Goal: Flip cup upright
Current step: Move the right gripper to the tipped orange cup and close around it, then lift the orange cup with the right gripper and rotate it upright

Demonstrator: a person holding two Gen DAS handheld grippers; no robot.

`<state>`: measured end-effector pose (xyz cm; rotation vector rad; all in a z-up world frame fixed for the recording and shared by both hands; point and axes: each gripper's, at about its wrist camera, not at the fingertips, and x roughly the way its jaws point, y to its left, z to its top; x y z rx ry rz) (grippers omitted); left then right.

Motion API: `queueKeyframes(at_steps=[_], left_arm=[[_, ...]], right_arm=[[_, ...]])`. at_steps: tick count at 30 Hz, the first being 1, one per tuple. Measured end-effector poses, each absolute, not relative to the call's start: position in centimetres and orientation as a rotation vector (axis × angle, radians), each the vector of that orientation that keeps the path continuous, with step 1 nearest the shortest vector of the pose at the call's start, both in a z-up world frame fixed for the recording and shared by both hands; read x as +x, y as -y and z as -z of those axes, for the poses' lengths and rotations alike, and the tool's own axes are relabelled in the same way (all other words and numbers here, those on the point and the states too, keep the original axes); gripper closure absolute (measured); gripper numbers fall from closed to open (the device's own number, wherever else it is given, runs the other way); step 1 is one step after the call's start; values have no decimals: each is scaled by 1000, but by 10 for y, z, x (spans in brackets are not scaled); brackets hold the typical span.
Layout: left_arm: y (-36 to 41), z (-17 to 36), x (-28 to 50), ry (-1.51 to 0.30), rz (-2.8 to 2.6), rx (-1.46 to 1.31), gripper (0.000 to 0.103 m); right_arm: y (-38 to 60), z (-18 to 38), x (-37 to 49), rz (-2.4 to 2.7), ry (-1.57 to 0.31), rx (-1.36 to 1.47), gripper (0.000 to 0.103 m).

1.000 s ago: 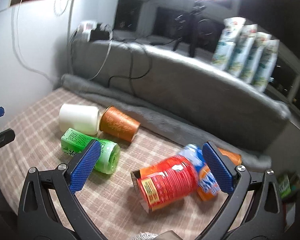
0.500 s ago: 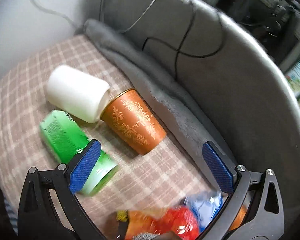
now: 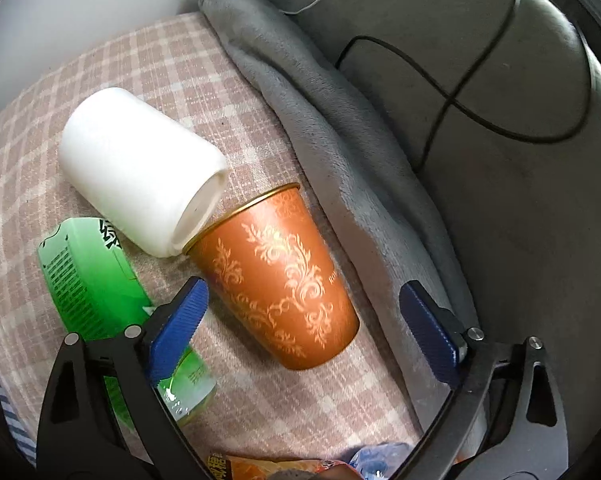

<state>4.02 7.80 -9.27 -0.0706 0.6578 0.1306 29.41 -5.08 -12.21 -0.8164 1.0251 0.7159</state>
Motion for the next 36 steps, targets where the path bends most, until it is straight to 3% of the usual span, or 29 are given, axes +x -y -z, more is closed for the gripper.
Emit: queueKeyframes(at_steps=[7, 9, 24, 36], left_arm=[[-81, 91, 40, -655, -136, -83, 1], [-82, 91, 39, -652, -138, -83, 1], [-82, 86, 36, -635, -142, -84, 1], [-80, 83, 34, -627, -142, -80, 1]], right_arm=[[38, 134, 292, -746, -1067, -844, 18], [36, 136, 294, -740, -1072, -844, 26], [23, 140, 307, -684, -1060, -776, 36], [34, 122, 313, -679, -1021, -674, 38]])
